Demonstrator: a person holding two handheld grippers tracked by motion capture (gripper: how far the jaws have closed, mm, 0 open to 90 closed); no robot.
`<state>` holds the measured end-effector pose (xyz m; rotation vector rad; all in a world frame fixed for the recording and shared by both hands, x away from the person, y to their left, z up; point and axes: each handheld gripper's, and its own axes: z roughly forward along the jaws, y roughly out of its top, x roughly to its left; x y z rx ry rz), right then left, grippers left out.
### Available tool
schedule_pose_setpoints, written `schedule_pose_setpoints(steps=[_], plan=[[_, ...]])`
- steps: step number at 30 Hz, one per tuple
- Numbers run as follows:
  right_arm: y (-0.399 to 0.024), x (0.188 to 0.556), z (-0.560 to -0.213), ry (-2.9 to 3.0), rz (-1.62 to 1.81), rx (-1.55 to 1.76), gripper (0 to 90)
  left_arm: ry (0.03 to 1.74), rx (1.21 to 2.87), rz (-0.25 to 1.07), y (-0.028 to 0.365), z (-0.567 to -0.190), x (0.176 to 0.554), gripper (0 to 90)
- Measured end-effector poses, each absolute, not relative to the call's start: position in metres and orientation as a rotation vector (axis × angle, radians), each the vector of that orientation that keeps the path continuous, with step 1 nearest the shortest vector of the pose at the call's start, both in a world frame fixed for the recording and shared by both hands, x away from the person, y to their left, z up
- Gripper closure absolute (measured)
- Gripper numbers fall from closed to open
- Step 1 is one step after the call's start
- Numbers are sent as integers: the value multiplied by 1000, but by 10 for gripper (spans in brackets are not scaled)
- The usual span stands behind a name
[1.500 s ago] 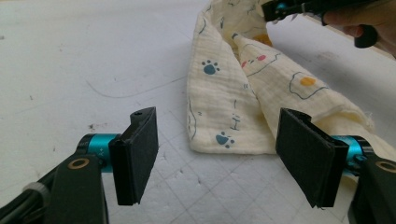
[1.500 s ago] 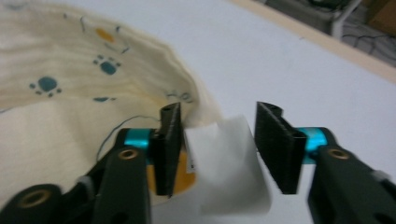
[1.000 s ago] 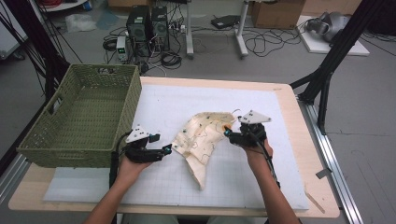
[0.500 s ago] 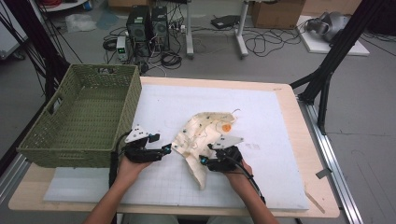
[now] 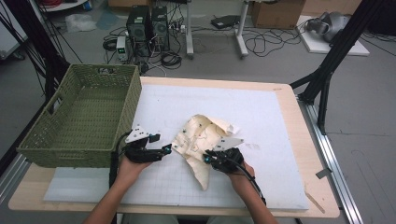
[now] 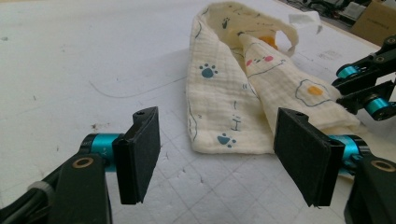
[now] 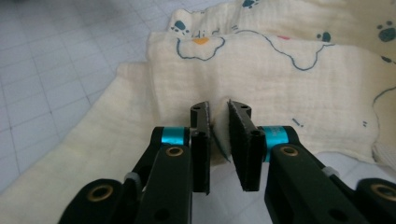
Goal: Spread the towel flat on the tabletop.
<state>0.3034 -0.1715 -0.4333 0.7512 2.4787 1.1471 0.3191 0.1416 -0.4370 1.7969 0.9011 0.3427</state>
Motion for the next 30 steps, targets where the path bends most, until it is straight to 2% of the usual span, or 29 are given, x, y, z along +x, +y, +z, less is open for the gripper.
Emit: schedule_pose_setpoints(steps=[2, 7, 11, 14, 15, 19, 20, 24, 25, 26, 27, 28, 30], plan=[[-176, 301, -432, 2481, 1137, 745, 825, 901, 1797, 340, 142, -437, 319, 320], [-182, 300, -428, 2466, 1178, 744, 805, 901, 1799, 341, 142, -437, 319, 320], [-185, 299, -427, 2453, 1206, 725, 835, 900, 1805, 345, 141, -438, 319, 324], [-185, 298, -426, 2453, 1209, 712, 846, 911, 1800, 369, 140, -439, 321, 360], [-186, 297, -426, 2451, 1205, 721, 846, 924, 1805, 386, 138, -440, 323, 422], [-190, 298, -427, 2446, 1211, 742, 843, 945, 1878, 397, 123, -443, 333, 443], [-191, 298, -427, 2444, 1213, 750, 843, 938, 1943, 401, 112, -446, 339, 435], [-192, 298, -427, 2430, 1226, 755, 838, 973, 2025, 420, 99, -451, 347, 396], [-193, 297, -426, 2427, 1233, 761, 837, 967, 2058, 434, 96, -451, 348, 426], [-194, 298, -426, 2422, 1235, 769, 837, 941, 2071, 454, 94, -451, 347, 576], [-194, 298, -426, 2422, 1235, 769, 837, 903, 2086, 439, 92, -450, 347, 576], [-195, 298, -427, 2421, 1236, 774, 837, 879, 2100, 460, 90, -449, 345, 840], [-197, 297, -426, 2412, 1236, 783, 838, 871, 2120, 489, 87, -448, 345, 867]])
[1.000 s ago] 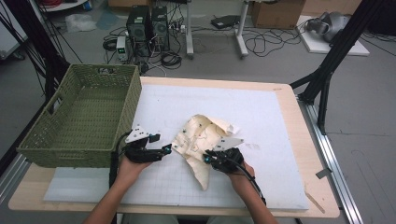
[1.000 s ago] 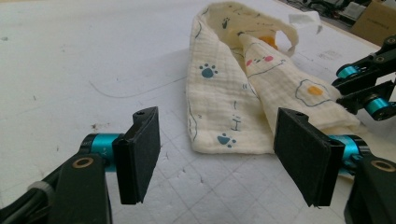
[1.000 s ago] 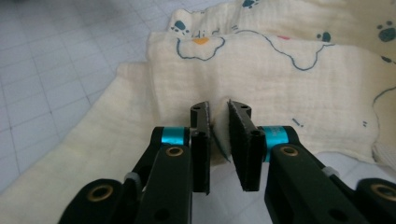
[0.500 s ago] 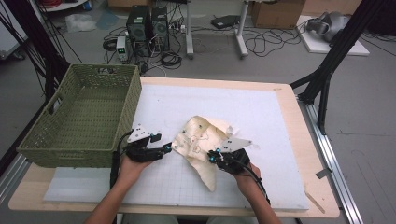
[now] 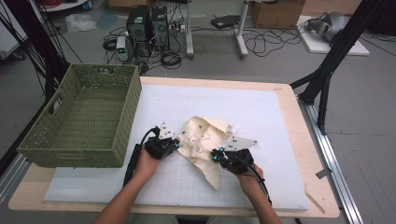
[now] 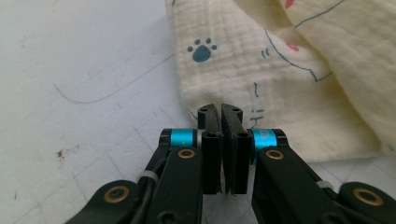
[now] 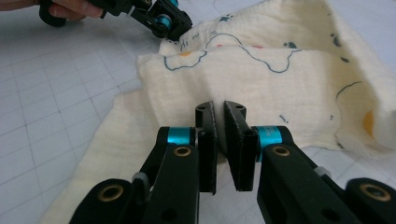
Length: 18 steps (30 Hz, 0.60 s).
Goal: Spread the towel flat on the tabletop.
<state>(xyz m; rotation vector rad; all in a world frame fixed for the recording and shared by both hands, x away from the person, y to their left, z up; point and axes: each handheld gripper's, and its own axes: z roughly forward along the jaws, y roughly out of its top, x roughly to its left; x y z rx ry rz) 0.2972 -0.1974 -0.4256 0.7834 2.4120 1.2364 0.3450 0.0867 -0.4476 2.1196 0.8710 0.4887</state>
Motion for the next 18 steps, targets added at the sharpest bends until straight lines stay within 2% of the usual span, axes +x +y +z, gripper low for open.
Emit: schedule_pose_setpoints(steps=[3, 8, 9, 18], plan=[[-205, 295, -424, 2398, 1231, 798, 841, 935, 2087, 520, 94, -446, 349, 870], [-219, 293, -422, 2393, 1223, 833, 841, 1049, 1981, 496, 117, -440, 359, 870], [-222, 292, -422, 2394, 1219, 843, 841, 1063, 1979, 475, 119, -439, 361, 869], [-254, 278, -420, 2363, 1151, 903, 863, 1139, 1928, 550, 131, -432, 378, 870]])
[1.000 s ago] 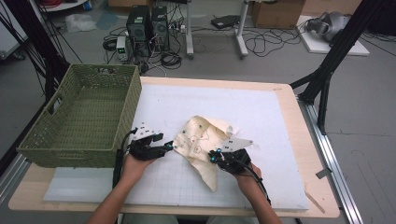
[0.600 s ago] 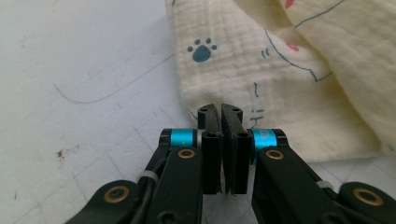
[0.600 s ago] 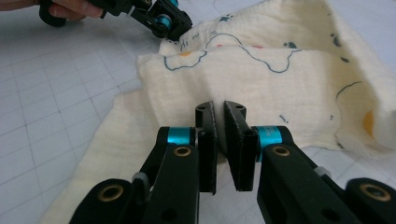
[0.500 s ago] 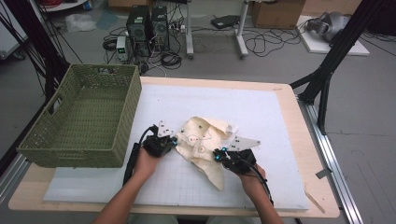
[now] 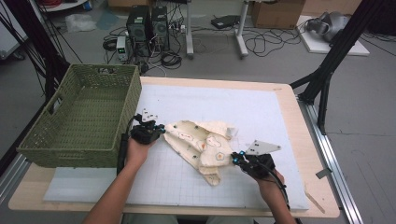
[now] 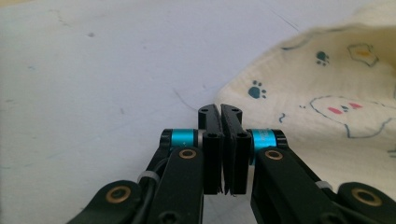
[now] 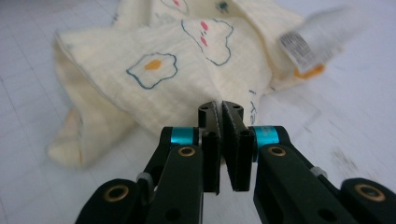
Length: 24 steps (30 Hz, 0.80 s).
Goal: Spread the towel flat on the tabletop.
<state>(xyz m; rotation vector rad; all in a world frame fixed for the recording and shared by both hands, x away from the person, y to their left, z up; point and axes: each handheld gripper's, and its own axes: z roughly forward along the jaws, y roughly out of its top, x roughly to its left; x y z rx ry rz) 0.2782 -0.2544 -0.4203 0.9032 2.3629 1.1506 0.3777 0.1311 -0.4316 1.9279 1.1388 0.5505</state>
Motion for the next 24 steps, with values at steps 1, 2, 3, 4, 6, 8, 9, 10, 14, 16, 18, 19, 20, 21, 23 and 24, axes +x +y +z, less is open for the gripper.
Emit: schedule_pose_setpoints(steps=[1, 2, 3, 4, 6, 8, 9, 10, 14, 16, 18, 19, 20, 21, 23, 24], plan=[[-265, 275, -422, 2354, 1127, 923, 863, 1159, 1926, 542, 133, -434, 380, 870], [-265, 275, -422, 2354, 1127, 923, 863, 1159, 1926, 542, 133, -434, 380, 870], [-273, 270, -424, 2355, 1099, 938, 864, 1162, 1930, 540, 134, -436, 381, 870], [-273, 270, -424, 2355, 1099, 938, 864, 1169, 1925, 543, 134, -436, 382, 870], [-281, 266, -426, 2364, 1050, 951, 864, 1178, 1912, 547, 134, -437, 383, 870], [-289, 262, -429, 2369, 1012, 965, 865, 1189, 1898, 552, 134, -439, 385, 870], [-297, 258, -431, 2374, 972, 977, 866, 1195, 1892, 552, 135, -440, 386, 870], [-300, 256, -432, 2376, 952, 985, 866, 1200, 1890, 553, 135, -440, 387, 870], [-310, 249, -434, 2393, 909, 1000, 867, 1205, 1886, 548, 137, -443, 389, 870], [-314, 245, -437, 2393, 917, 1007, 865, 1191, 1892, 534, 135, -444, 389, 869], [-311, 246, -436, 2374, 950, 1007, 764, 1173, 1882, 526, 132, -443, 387, 756], [-309, 247, -433, 2362, 967, 1006, 724, 1165, 1866, 525, 130, -442, 386, 664], [-307, 249, -429, 2345, 982, 988, 685, 1156, 1836, 538, 129, -437, 384, 573], [-304, 250, -425, 2326, 1002, 976, 651, 1156, 1836, 538, 129, -437, 384, 528], [-298, 253, -417, 2290, 1044, 943, 593, 1109, 1806, 542, 130, -429, 377, 480], [-295, 255, -412, 2269, 1061, 925, 549, 1109, 1806, 542, 130, -429, 377, 466]])
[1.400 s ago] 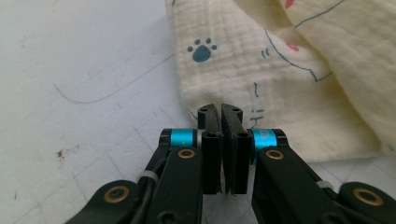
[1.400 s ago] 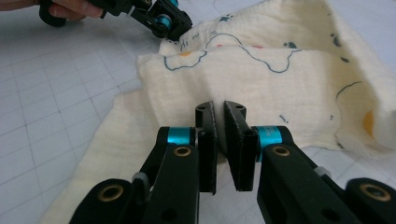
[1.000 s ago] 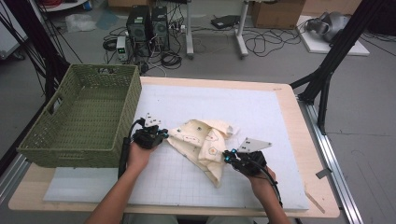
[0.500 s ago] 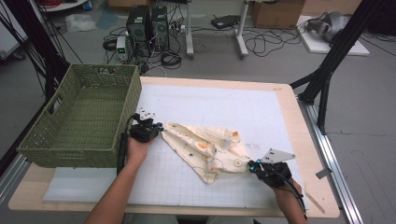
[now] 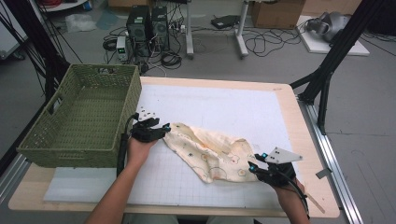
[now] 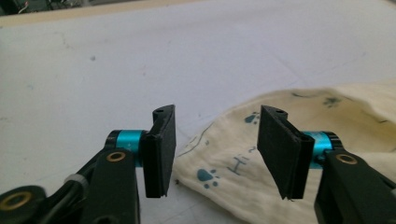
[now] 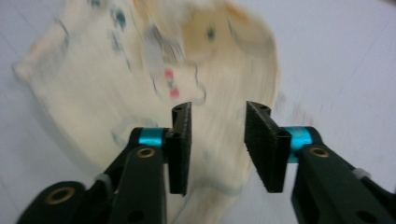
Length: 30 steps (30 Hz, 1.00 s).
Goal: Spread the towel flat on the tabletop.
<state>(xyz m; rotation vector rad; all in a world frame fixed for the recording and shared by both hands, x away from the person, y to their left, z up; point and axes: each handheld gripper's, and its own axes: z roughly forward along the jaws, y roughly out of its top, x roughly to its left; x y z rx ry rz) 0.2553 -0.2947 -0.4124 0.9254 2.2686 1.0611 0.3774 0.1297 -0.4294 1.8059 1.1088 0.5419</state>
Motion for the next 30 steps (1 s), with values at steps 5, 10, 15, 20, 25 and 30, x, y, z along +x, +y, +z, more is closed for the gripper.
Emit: schedule_pose_setpoints(steps=[5, 10, 15, 20, 25, 30], plan=[[-275, 273, -400, 2260, 1113, 859, 533, 1008, 1785, 543, 122, -417, 364, 463], [-247, 299, -406, 2335, 1070, 774, 500, 983, 1801, 530, 118, -417, 359, 461], [-220, 319, -421, 2446, 982, 724, 496, 985, 1809, 510, 117, -423, 355, 454], [-206, 337, -437, 2500, 919, 715, 551, 974, 1842, 479, 117, -427, 350, 429], [-212, 353, -439, 2514, 985, 807, 825, 970, 1844, 505, 122, -428, 346, 435], [-215, 366, -426, 2449, 982, 804, 845, 1005, 1866, 485, 129, -437, 344, 434]])
